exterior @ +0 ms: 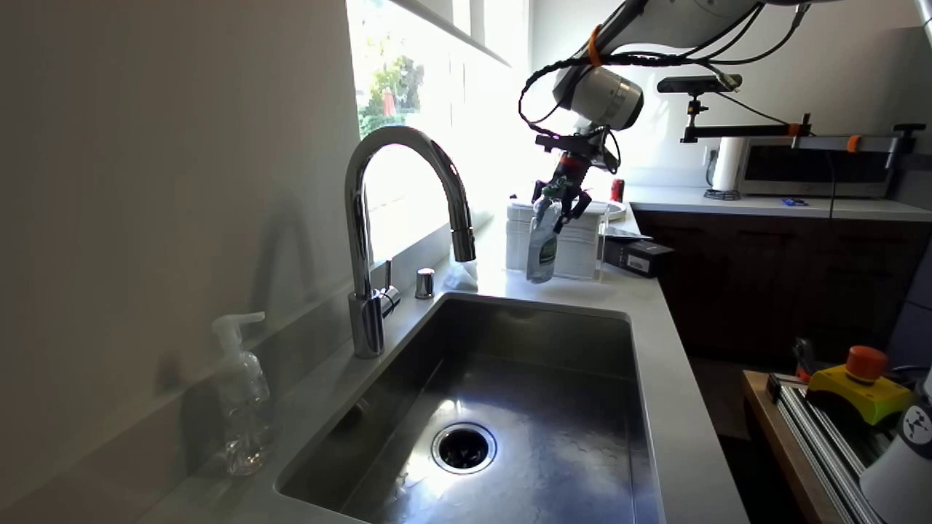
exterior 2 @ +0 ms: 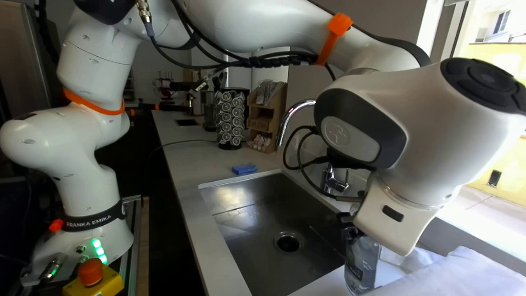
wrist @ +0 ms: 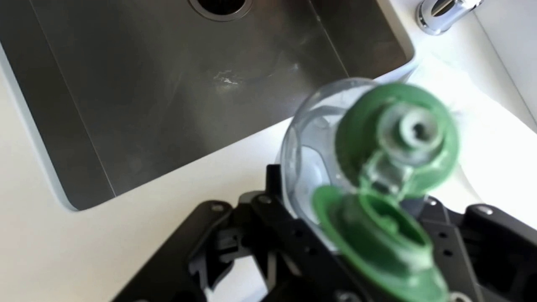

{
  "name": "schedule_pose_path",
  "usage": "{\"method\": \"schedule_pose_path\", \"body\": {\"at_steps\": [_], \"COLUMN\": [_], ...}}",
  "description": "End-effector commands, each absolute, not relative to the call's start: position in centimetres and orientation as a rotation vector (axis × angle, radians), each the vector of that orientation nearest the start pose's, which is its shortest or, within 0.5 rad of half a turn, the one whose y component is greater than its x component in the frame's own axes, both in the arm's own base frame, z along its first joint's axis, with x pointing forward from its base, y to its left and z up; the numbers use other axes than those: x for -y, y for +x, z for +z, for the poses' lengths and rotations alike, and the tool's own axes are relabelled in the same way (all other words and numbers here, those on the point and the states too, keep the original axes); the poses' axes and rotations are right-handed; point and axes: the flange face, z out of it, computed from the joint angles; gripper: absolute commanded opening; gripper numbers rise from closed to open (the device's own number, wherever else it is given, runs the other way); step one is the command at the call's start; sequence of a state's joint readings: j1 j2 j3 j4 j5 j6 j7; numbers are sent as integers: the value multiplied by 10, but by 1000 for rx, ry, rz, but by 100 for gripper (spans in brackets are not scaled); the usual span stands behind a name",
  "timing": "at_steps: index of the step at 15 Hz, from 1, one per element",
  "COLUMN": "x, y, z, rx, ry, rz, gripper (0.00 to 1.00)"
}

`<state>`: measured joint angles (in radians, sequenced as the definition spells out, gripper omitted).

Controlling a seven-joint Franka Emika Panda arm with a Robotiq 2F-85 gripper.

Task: Pour some dishwashing liquid in the sink.

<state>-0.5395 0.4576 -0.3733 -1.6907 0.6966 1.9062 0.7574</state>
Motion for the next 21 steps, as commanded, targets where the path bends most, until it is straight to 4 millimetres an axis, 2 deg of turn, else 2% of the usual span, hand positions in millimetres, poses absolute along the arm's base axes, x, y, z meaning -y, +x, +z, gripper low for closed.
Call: {"method": "schedule_pose_path", "body": {"at_steps": [1, 9, 21], "x": [467, 463, 461], "y": [453, 451, 445], "z": [338, 323, 310], "rx": [-2223, -2255, -2275], "ry": [-1394, -1301, -1279], "rz": [202, 240, 279], "gripper": [31, 31, 31]}}
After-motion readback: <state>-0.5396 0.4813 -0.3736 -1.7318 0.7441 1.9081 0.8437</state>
